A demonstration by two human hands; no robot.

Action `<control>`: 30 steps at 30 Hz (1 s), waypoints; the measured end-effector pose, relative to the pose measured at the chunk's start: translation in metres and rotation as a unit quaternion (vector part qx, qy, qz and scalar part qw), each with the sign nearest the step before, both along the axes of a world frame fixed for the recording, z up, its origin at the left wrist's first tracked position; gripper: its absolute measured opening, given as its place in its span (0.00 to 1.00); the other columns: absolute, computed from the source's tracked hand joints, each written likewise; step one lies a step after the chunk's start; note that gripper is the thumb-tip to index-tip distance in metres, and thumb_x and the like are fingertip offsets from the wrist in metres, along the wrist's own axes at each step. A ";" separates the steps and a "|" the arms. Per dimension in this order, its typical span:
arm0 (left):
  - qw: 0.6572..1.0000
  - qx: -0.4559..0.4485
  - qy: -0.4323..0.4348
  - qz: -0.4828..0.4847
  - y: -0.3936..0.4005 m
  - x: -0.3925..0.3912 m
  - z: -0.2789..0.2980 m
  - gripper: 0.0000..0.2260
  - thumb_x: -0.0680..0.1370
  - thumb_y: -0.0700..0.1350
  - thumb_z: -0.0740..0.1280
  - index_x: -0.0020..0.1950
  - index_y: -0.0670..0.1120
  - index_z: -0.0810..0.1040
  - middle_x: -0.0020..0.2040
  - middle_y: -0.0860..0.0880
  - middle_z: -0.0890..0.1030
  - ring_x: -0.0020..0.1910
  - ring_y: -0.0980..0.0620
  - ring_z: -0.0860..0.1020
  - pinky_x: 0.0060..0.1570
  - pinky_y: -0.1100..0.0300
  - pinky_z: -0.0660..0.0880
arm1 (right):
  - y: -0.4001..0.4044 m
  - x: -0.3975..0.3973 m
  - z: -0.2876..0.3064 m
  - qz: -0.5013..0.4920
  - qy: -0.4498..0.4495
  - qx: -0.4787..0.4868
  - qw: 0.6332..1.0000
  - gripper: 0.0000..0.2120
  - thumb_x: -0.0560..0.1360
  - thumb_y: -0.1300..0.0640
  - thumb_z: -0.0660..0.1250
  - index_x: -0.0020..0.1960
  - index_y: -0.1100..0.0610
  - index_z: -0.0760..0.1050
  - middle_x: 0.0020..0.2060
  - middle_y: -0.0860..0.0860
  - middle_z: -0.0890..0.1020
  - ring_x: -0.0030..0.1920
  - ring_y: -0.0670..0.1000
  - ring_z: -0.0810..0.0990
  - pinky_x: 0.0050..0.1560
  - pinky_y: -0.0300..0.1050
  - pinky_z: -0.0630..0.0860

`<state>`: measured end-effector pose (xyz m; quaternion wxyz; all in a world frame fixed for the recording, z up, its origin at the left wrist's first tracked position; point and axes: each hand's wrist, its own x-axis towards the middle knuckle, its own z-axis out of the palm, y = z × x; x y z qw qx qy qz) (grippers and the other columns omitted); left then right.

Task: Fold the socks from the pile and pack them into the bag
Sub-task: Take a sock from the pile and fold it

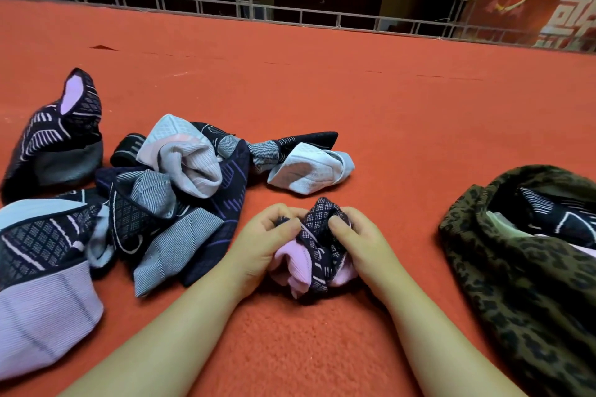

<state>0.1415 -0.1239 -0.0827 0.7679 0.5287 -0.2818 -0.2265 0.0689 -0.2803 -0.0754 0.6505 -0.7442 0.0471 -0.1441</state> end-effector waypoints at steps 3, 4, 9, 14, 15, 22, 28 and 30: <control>0.996 -0.003 0.039 0.081 -0.004 0.002 0.002 0.10 0.66 0.53 0.73 0.33 0.50 0.75 0.36 0.49 0.79 0.35 0.53 0.75 0.40 0.58 0.72 | 0.001 0.003 -0.002 0.027 0.007 0.020 0.999 0.11 0.68 0.52 0.66 0.47 0.56 0.77 0.38 0.47 0.82 0.38 0.42 0.78 0.40 0.36 0.75; 0.991 -0.003 0.055 0.120 -0.005 0.005 0.001 0.08 0.68 0.51 0.69 0.33 0.50 0.75 0.33 0.49 0.76 0.32 0.53 0.73 0.37 0.57 0.69 | 0.002 0.005 -0.001 0.015 0.004 0.030 0.999 0.10 0.68 0.53 0.67 0.46 0.57 0.78 0.37 0.48 0.82 0.38 0.44 0.78 0.40 0.37 0.75; 0.973 -0.017 0.089 0.212 -0.005 0.019 0.001 0.18 0.73 0.59 0.68 0.39 0.46 0.68 0.41 0.23 0.75 0.30 0.43 0.74 0.19 0.64 0.67 | -0.007 0.008 0.002 -0.141 -0.024 0.122 0.982 0.05 0.77 0.60 0.65 0.45 0.60 0.78 0.39 0.54 0.83 0.38 0.49 0.80 0.41 0.42 0.77; 0.945 -0.057 0.110 0.303 0.001 0.033 -0.003 0.19 0.73 0.57 0.69 0.42 0.41 0.71 0.43 0.33 0.76 0.39 0.42 0.72 0.40 0.51 0.71 | -0.007 0.008 0.001 -0.173 -0.015 0.118 0.978 0.07 0.77 0.57 0.65 0.46 0.60 0.79 0.41 0.56 0.84 0.40 0.51 0.81 0.43 0.46 0.77; 0.937 -0.070 0.118 0.322 0.002 0.035 -0.003 0.13 0.75 0.53 0.67 0.41 0.44 0.71 0.40 0.39 0.74 0.40 0.45 0.71 0.43 0.50 0.69 | -0.007 0.008 0.001 -0.176 -0.015 0.118 0.977 0.07 0.78 0.56 0.64 0.46 0.59 0.79 0.42 0.56 0.85 0.40 0.51 0.81 0.44 0.46 0.77; 0.902 0.066 -0.134 0.405 0.001 0.005 0.007 0.08 0.70 0.51 0.66 0.38 0.50 0.69 0.35 0.54 0.70 0.33 0.63 0.68 0.39 0.70 0.66 | -0.006 0.007 -0.001 -0.175 -0.026 0.167 0.970 0.07 0.78 0.56 0.63 0.47 0.56 0.78 0.43 0.55 0.85 0.43 0.52 0.82 0.51 0.52 0.77; 0.857 0.114 -0.247 0.439 0.005 0.002 0.007 0.11 0.68 0.57 0.66 0.36 0.53 0.65 0.35 0.55 0.68 0.35 0.60 0.67 0.39 0.68 0.65 | -0.006 0.008 0.002 -0.164 -0.050 0.269 0.948 0.08 0.79 0.56 0.61 0.50 0.58 0.77 0.45 0.56 0.85 0.45 0.55 0.82 0.54 0.55 0.78; 0.846 0.114 -0.285 0.437 0.005 -0.001 0.007 0.10 0.68 0.56 0.65 0.35 0.54 0.65 0.35 0.56 0.68 0.37 0.59 0.68 0.41 0.67 0.65 | -0.006 0.009 0.003 -0.165 -0.061 0.305 0.936 0.08 0.79 0.56 0.60 0.49 0.58 0.77 0.42 0.54 0.85 0.41 0.52 0.83 0.50 0.52 0.80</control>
